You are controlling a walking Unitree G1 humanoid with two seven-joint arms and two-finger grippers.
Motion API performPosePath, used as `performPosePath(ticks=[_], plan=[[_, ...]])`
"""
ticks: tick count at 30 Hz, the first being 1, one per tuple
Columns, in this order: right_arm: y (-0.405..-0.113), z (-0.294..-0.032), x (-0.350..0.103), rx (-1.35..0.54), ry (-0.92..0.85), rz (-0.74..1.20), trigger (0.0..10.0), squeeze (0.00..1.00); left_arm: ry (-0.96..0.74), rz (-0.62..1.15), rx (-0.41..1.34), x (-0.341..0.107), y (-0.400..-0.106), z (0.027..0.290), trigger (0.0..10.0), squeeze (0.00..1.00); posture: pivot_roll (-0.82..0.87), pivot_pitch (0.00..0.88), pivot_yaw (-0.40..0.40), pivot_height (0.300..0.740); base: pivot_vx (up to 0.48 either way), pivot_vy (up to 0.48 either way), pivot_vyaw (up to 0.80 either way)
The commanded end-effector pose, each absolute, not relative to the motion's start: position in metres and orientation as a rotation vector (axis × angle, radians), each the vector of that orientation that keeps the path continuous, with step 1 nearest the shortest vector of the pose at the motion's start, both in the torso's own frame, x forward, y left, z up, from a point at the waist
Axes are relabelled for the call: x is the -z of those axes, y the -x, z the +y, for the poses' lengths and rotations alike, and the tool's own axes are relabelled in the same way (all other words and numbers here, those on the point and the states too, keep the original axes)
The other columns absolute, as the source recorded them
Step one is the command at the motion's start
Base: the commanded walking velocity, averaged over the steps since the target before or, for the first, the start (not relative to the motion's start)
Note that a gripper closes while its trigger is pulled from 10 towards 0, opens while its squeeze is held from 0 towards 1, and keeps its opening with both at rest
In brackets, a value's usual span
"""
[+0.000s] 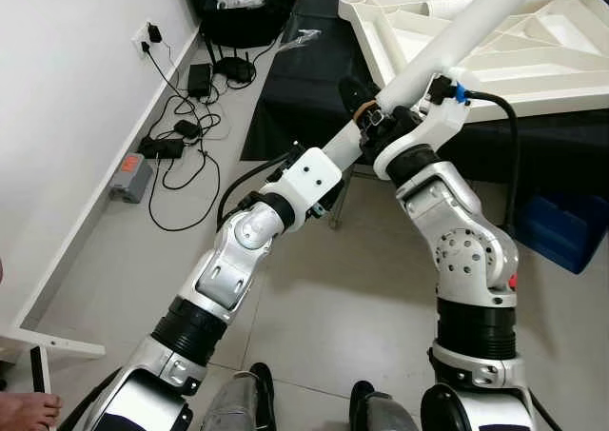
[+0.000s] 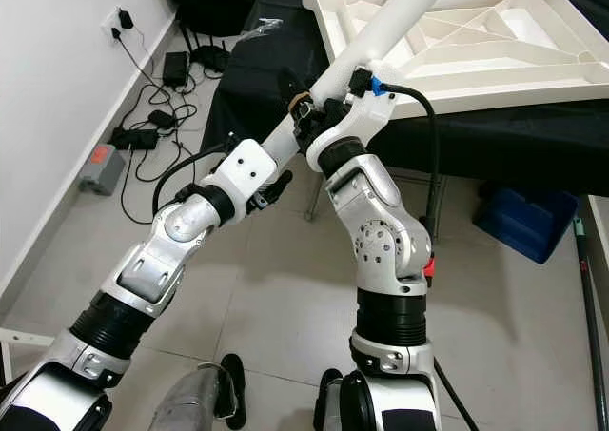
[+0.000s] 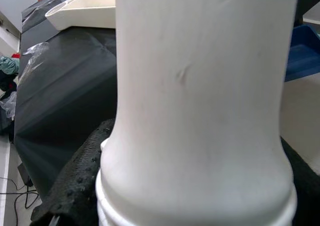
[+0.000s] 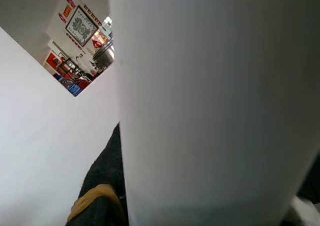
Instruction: Building children table
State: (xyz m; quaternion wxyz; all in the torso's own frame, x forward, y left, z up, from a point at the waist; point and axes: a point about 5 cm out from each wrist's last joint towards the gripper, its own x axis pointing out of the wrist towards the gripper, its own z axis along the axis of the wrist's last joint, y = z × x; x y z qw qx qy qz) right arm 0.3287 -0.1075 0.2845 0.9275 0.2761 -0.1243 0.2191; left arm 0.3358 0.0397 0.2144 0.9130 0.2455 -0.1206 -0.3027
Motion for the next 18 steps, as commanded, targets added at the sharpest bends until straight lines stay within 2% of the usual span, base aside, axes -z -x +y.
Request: performPosePath(ticks=[1,10,11,12,13,18], plan=[[-0.327,-0.103,-0.289,-0.471,-0.576,-0.259,0.0,0.00,-0.452,-0.224,0.656,-0.210,-0.332,0.033,10.0,1.00,0.14,0.250,0.023,0.740,0.000,0.000,0.00],[-0.328,-0.104,-0.290,-0.461,-0.577,-0.266,0.0,0.00,-0.455,-0.212,0.666,-0.209,-0.332,0.034,10.0,1.00,0.13,0.242,0.022,0.740,0.000,0.000,0.00],[-0.329,-0.105,-0.291,-0.454,-0.579,-0.268,0.0,0.00,-0.478,-0.206,0.673,-0.207,-0.331,0.034,10.0,0.47,0.14,0.242,0.020,0.740,0.000,0.000,0.00],[-0.329,-0.105,-0.291,-0.454,-0.579,-0.268,0.0,0.00,-0.478,-0.206,0.673,-0.207,-0.331,0.034,10.0,0.47,0.14,0.242,0.020,0.740,0.000,0.000,0.00],[-0.330,-0.106,-0.291,-0.444,-0.560,-0.275,0.0,0.00,-0.473,-0.206,0.662,-0.208,-0.331,0.035,10.0,0.00,0.14,0.239,0.020,0.740,0.000,0.000,0.00],[-0.335,-0.110,-0.289,-0.409,-0.516,-0.279,0.0,0.00,-0.471,-0.273,0.520,-0.223,-0.337,0.050,10.0,0.00,0.14,0.228,0.018,0.740,0.000,0.000,0.00]])
